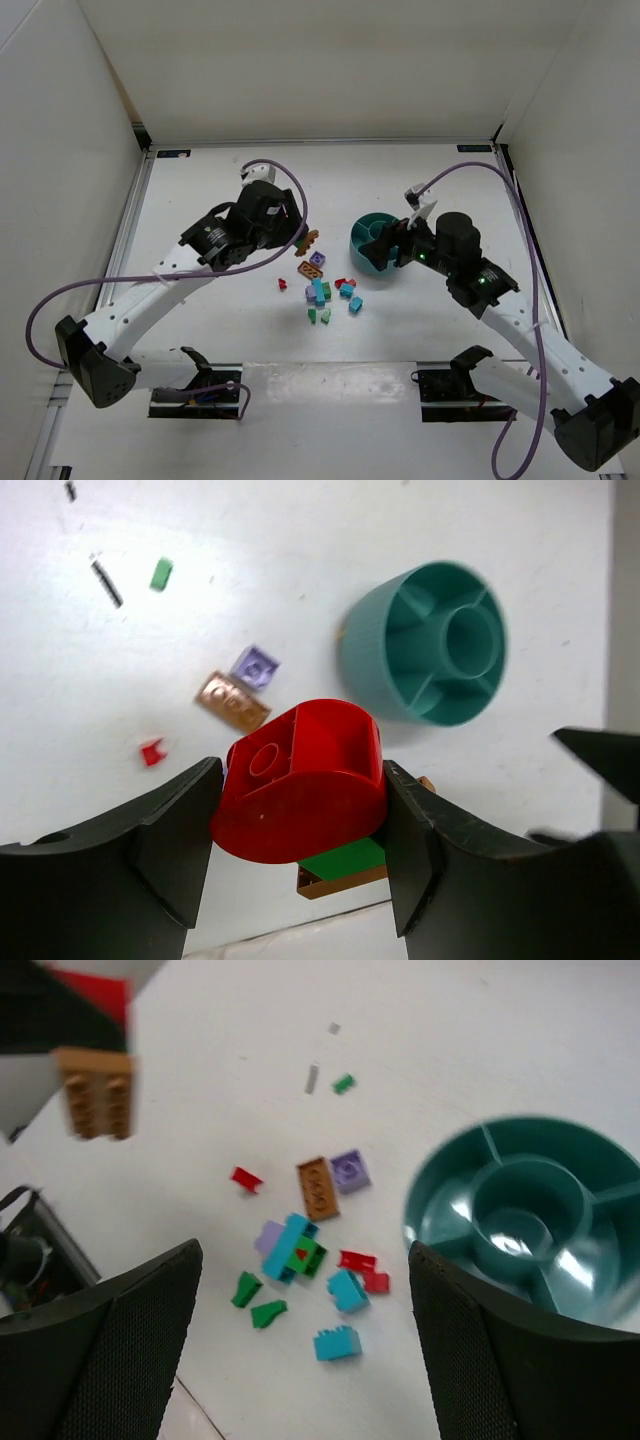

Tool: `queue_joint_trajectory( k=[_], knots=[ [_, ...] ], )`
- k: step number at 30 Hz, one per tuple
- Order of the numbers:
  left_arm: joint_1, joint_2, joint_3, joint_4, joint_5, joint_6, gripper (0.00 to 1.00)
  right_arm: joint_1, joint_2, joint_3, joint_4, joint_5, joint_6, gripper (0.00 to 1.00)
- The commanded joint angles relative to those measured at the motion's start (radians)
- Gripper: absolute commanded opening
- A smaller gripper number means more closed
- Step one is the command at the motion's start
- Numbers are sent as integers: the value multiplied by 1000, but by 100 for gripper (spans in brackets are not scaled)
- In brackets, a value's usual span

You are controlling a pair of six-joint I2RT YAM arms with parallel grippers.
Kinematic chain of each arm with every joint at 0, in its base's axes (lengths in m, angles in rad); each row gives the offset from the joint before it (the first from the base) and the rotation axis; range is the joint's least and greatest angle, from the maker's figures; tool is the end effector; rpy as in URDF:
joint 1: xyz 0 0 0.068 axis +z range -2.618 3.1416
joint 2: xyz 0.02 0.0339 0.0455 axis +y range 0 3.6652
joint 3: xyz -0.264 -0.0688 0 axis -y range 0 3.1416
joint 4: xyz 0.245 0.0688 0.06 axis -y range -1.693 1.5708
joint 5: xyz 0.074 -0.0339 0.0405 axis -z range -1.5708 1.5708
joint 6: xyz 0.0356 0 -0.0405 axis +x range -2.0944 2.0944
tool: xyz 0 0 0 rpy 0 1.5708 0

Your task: Sort the legos into containers by color

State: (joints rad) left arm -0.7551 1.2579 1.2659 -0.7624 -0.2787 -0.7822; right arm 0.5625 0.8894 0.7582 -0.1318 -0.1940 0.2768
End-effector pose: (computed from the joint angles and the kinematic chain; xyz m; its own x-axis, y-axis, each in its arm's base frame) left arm 0.1976 -0.1725 0.3525 -0.7153 -0.2573 -0.6497 0.0123 0.9249 -0.3800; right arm 0.1737 0.1176 0.3177 -0.3976 0.0663 -0.9152 -0.5948 0.7409 0.3121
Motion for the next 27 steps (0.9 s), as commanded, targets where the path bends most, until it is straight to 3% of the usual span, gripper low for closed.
queue_joint_trajectory(
  k=[1,6,13,17,22,27],
  knots=[
    [-7,-5,35,83,-14,-8,49,66,-29,9,187,-173,-89,85],
    [-7,-11,38,170,50,-31,49,160,63,73,239,-208,-129,85],
    [-30,-61,-22,281,56,-80,48,142,164,135,316,-237,-102,90],
    [-52,-52,-14,273,27,-101,48,158,187,142,363,-268,-131,90],
    [-81,-57,-29,294,0,-143,47,186,197,150,376,-153,-156,90],
    [-122,-77,-48,305,-76,-172,47,171,191,112,495,-156,-110,87]
  ],
)
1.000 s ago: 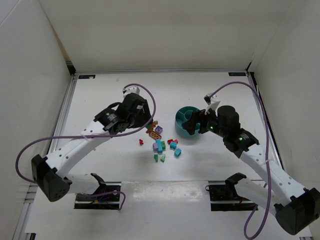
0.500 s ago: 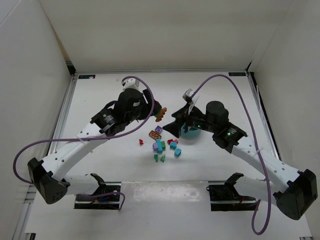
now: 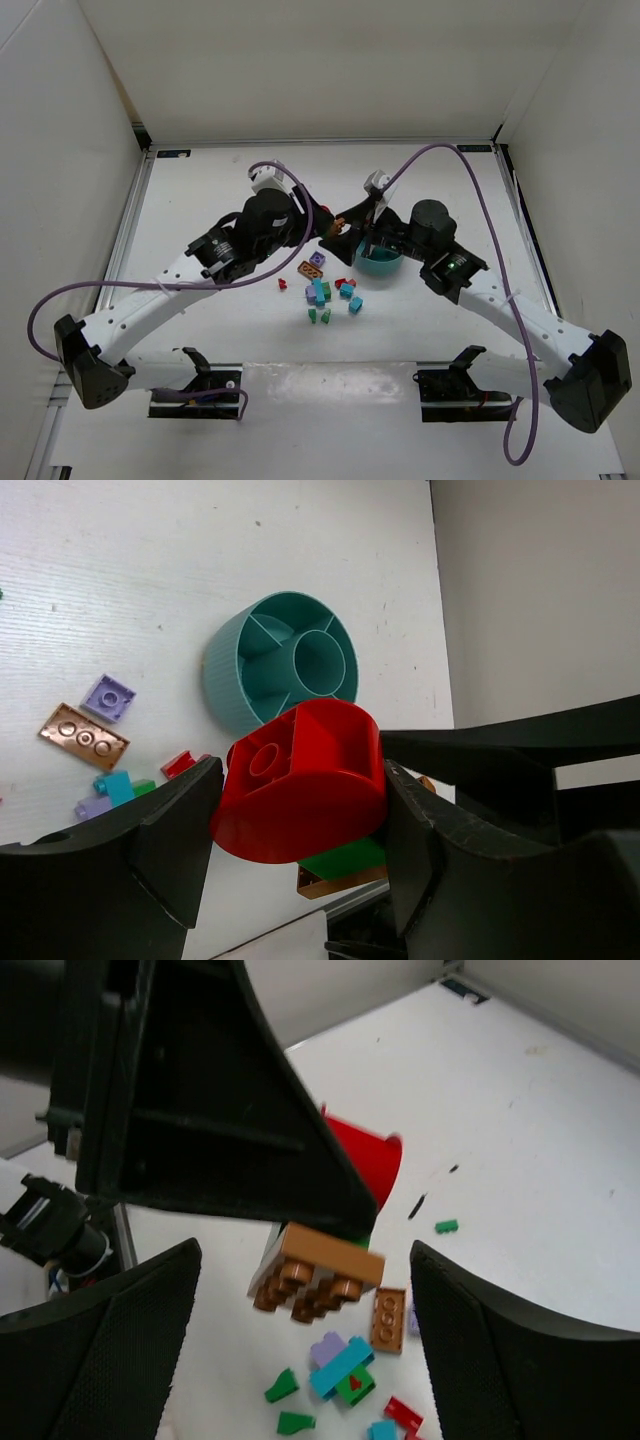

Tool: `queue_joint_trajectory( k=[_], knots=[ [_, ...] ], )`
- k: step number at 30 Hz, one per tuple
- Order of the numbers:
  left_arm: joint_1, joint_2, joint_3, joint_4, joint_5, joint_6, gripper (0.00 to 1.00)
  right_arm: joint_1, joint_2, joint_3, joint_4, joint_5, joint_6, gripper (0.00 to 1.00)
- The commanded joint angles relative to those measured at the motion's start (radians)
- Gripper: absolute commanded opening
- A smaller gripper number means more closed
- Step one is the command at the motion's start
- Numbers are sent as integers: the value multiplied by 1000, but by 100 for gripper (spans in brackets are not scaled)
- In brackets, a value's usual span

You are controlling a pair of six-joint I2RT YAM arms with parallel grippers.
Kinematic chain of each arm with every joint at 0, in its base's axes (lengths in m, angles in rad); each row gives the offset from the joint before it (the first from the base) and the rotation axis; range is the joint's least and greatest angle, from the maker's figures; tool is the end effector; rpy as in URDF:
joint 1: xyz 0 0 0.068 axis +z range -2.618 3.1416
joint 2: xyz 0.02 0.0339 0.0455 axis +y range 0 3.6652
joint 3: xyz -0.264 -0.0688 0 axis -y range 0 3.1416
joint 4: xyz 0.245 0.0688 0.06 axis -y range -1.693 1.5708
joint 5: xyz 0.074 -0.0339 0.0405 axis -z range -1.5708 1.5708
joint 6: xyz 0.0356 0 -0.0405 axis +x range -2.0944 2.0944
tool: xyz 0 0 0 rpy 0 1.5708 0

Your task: Sort the legos into containers by color

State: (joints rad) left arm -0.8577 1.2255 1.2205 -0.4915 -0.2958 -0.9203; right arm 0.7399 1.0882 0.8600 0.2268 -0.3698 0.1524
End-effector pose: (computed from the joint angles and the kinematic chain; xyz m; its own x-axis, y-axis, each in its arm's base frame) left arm 0.1851 -0.1981 0.3692 -0.6310 -0.4341 -0.6430 0.0886 0.7831 -0.6156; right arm 0.1811 0.1827 0.3502 -0.1370 0.0666 -0.9883 -0.8850 0.4399 0.1523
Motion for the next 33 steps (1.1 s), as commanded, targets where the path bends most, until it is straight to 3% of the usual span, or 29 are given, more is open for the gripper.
queue_joint_trajectory(
  k=[1,4,5,6,12,25,29,30,33],
  knots=[
    [-24,-43,-7,45,-65,-35,47,-8,-5,4,152,11,16,82],
    [-37,-40,-16,45,-74,-69,47,-11,2,-6,200,-10,32,78],
    [-40,-41,-22,65,-74,-75,47,-11,15,-1,201,-14,35,69],
    [-43,-46,-30,68,-75,-86,47,-13,18,4,201,-20,36,67],
    [-52,-93,-101,156,-103,-126,47,-63,33,5,197,-73,75,70],
    [-96,-123,-162,232,-200,-150,44,-43,36,19,183,-81,68,73],
    [-102,-126,-167,251,-218,-140,44,-36,50,28,172,-86,62,58],
    [-101,-130,-167,251,-221,-140,44,-36,50,31,175,-84,65,47],
    [-115,-132,-177,248,-235,-143,44,-40,39,19,184,-77,75,28]
  ],
)
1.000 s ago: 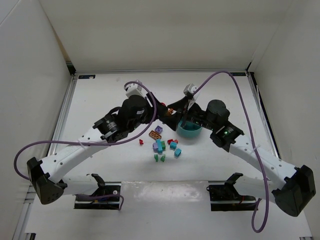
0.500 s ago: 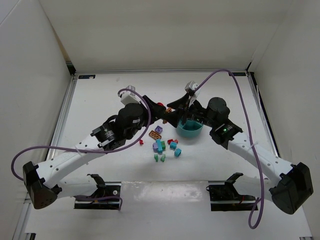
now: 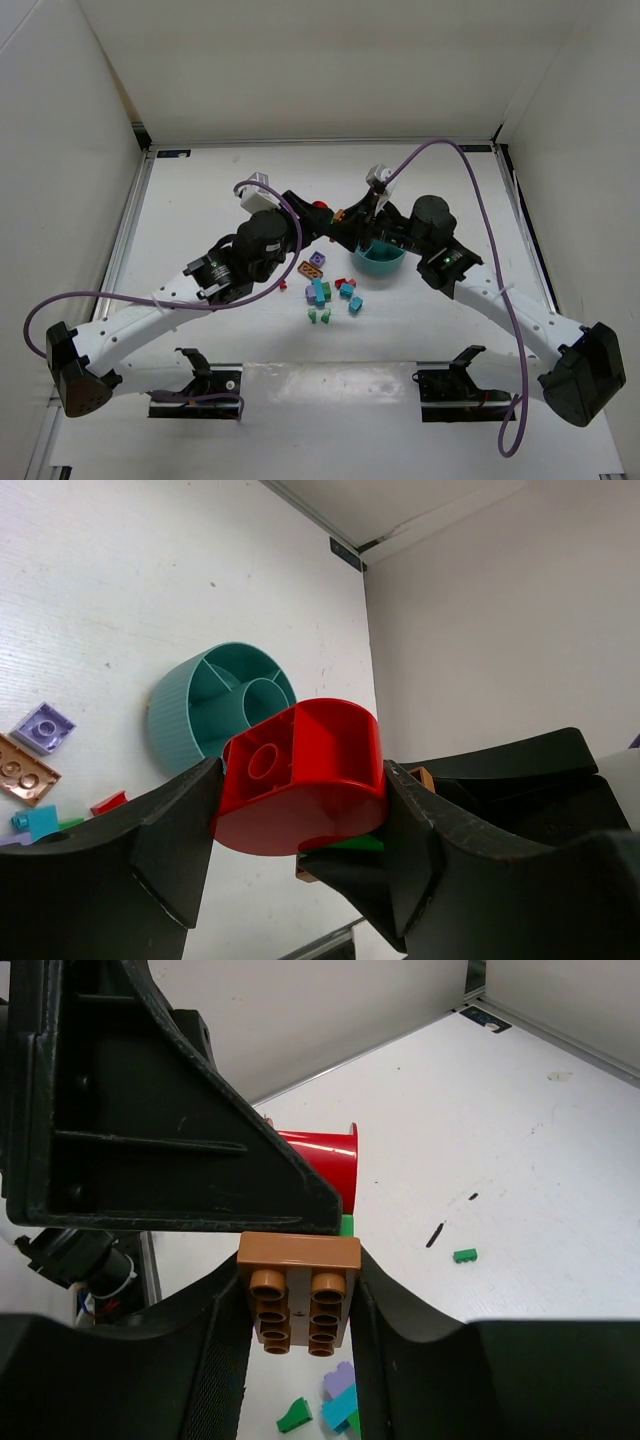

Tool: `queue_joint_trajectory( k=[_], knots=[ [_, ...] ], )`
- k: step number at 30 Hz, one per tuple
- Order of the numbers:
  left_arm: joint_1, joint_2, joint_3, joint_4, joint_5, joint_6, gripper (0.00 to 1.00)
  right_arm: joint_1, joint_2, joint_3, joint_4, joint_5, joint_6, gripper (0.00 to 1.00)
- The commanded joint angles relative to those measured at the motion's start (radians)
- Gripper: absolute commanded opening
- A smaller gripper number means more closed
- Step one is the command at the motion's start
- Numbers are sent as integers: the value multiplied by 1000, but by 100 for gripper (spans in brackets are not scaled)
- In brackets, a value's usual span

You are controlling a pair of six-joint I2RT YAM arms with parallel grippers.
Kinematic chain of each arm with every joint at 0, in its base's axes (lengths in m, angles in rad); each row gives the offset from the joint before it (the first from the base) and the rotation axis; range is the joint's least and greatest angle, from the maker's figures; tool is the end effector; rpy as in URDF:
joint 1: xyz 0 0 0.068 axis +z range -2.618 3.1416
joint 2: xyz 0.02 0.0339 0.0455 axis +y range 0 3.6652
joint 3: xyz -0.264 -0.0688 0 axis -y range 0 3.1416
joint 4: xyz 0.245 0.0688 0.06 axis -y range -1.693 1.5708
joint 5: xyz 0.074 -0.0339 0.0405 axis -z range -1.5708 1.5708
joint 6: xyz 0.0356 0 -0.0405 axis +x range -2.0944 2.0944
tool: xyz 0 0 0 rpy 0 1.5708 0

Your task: Sort the legos into containers by color

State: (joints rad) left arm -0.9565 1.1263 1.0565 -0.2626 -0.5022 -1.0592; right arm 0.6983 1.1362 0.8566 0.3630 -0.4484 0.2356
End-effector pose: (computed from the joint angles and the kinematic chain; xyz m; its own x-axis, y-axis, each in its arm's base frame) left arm 0.1607 -0.1981 0.3603 -0.4880 -0.6342 -0.5997 0.0583 0.6619 -0.7473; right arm 0.1943 0.1832 0.3519 -0.1504 0.1484 -0.9774 -0.9000 0.3886 0.1975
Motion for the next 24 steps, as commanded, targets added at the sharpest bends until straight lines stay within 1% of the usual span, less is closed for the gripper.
queue_joint_trajectory(
  k=[1,2,4,11,14,15,17,19,20,21,24],
  knots=[
    [-11,-33,-16,34,-29,-4,44,1,-10,19,53,10,-5,22],
    [-11,-31,-18,33,-30,-5,44,0,-13,18,59,10,-1,18],
    [-11,-23,-15,22,-29,-4,44,0,-16,10,66,10,8,0],
    [-11,-10,-4,-4,-36,-19,44,-5,-42,-21,136,-6,36,0],
    [-13,-29,-3,-44,-90,-18,44,-2,-72,-47,123,-4,27,0],
    [-13,-42,-1,-58,-151,-4,44,-2,-78,-48,82,-3,7,0],
    [-8,-66,-6,-95,-188,-7,44,1,-102,-62,21,14,8,0],
    [-10,-92,-12,-89,-232,16,45,4,-122,-93,19,33,7,0],
    [-8,-103,-24,-78,-239,21,45,4,-133,-111,27,34,10,0],
    [-8,-109,-27,-67,-249,31,47,6,-138,-120,33,36,24,0],
    [-7,-112,-21,-84,-262,34,47,1,-164,-137,44,48,27,0]
  ],
)
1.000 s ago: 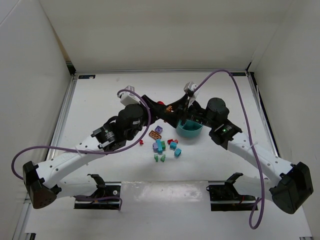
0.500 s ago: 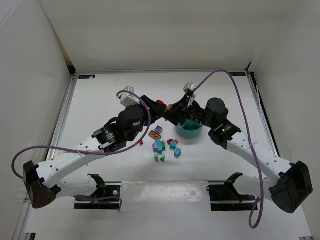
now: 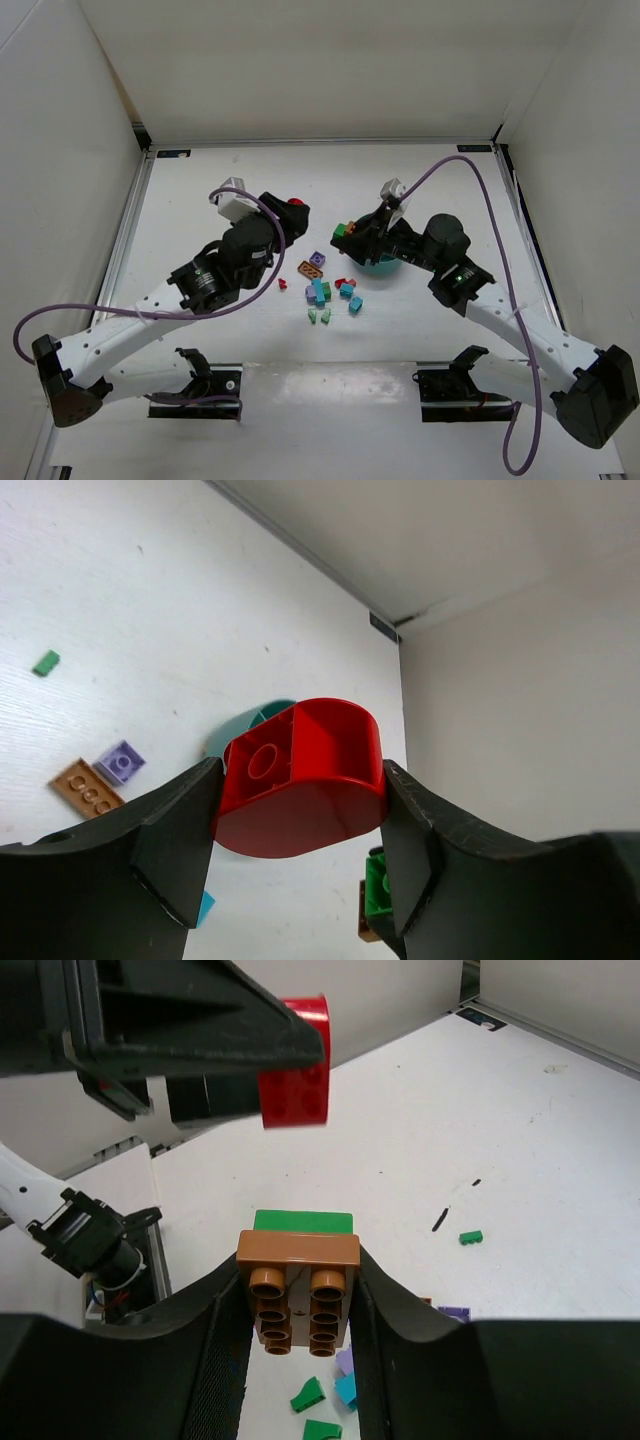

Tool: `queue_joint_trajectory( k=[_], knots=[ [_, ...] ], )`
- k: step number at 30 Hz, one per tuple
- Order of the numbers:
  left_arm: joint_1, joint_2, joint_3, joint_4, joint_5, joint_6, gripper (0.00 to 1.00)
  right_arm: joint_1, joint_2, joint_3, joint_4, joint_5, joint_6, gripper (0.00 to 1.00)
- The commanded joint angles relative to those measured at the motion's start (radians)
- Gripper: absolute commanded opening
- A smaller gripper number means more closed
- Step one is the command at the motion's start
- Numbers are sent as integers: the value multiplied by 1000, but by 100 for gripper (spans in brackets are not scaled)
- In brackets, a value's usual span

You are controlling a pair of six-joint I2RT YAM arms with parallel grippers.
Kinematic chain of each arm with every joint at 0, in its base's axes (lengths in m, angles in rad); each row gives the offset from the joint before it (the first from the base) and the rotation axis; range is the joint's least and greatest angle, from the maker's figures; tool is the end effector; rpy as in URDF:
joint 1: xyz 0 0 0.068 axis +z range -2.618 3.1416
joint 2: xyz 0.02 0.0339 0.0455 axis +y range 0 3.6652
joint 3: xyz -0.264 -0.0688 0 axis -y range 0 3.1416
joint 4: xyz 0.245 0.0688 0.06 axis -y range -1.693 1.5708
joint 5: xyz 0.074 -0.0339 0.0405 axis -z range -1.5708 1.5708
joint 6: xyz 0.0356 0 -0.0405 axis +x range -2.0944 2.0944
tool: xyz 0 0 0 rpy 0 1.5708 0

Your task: Sort the legos into containers by color

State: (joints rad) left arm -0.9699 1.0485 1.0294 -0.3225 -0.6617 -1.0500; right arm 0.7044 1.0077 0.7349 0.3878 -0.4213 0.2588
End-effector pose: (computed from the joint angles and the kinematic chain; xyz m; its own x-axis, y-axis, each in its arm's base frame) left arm 0.1484 -0.1778 0.3634 -0.3748 -0.6637 -0.6474 -0.0034 0.6992 -0.7149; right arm 0.1711 0.1645 0.3407 -0.1459 0.1825 -0.9723 -0.8929 0.3989 0.2089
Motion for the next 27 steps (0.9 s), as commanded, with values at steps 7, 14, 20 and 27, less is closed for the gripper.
queue_joint_trajectory(
  k=[7,14,20,27],
  knots=[
    [7,-31,21,-43,-107,45,47,-51,-46,12,-82,10,-15,0],
    [22,40,84,-53,-23,128,48,-158,-86,4,-174,104,81,0],
    [131,298,284,-95,371,252,47,-302,-254,-51,-386,275,131,0],
    [128,661,579,-122,652,485,50,-512,-454,-66,-636,389,148,0]
  ],
)
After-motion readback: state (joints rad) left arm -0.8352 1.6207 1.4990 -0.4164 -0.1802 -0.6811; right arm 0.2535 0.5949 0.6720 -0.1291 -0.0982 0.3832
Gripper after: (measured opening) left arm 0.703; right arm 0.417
